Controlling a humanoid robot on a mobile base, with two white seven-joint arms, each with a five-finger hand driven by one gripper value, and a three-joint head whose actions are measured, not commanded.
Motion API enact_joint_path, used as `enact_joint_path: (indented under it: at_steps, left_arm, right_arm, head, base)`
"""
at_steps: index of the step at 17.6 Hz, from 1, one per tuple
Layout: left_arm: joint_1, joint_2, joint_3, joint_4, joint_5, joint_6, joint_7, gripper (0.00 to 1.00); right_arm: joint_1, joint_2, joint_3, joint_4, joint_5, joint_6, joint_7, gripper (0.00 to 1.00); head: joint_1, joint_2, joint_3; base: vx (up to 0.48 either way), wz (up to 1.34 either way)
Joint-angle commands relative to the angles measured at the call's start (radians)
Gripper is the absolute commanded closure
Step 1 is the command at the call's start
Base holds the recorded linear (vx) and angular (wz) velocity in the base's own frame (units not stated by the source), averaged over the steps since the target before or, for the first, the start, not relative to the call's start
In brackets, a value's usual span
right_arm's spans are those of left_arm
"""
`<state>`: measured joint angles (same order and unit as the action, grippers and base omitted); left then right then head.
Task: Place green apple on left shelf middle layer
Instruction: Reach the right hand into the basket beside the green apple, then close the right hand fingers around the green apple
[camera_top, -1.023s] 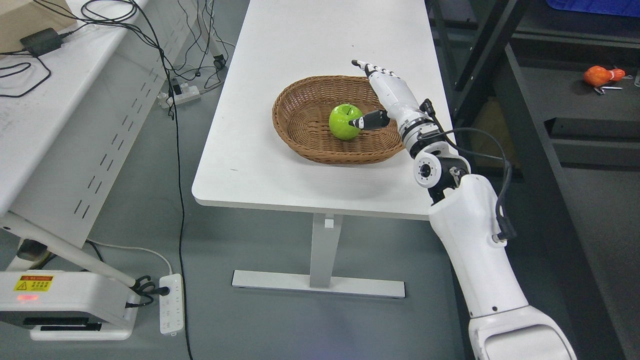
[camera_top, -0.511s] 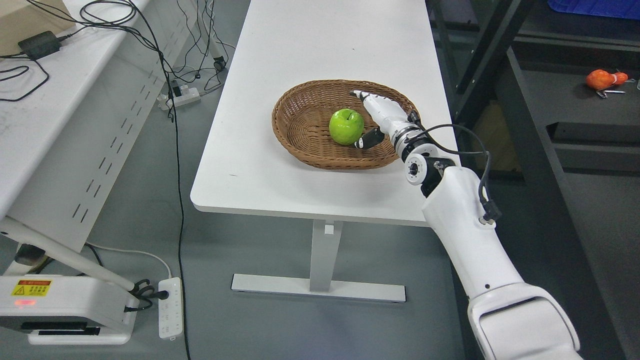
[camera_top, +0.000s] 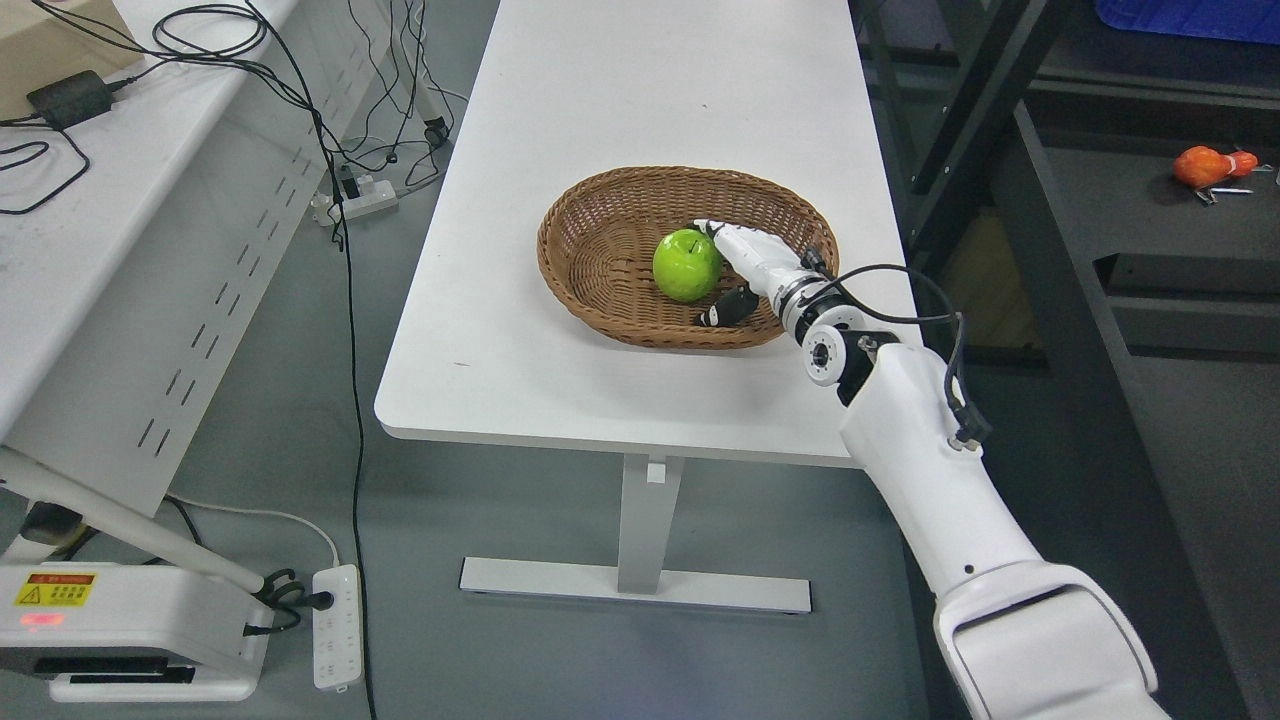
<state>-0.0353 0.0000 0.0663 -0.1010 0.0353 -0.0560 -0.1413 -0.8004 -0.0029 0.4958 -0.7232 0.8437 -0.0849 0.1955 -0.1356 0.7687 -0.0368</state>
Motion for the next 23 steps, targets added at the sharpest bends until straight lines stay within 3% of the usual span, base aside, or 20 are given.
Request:
enact_joint_path:
  at_steps: [1, 9, 23]
  left_arm:
    - [0.000, 0.017, 0.000, 0.000, 0.000, -0.001, 0.000, 0.00]
    - [0.000, 0.017, 0.003, 0.000, 0.000, -0.001, 0.000, 0.00]
    - [0.000, 0.017, 0.000, 0.000, 0.000, -0.001, 0.000, 0.00]
  right_arm:
    - [-0.003, -0.015, 0.029, 0.019, -0.020, -0.021, -0.001, 0.00]
    - [-0.017, -0.015, -0.002, -0.064, -0.115, -0.033, 0.045, 0.00]
    - [-0.028, -0.015, 0.000, -0.073, -0.109, -0.022, 0.047, 0.02]
  head:
    - [0.0000, 0.000, 0.000]
    - [0.0000, 0.000, 0.000]
    - [0.0000, 0.000, 0.000]
  base:
    - [0.025, -0.01]
    - [0.007, 0.00]
    - [0.000, 0.00]
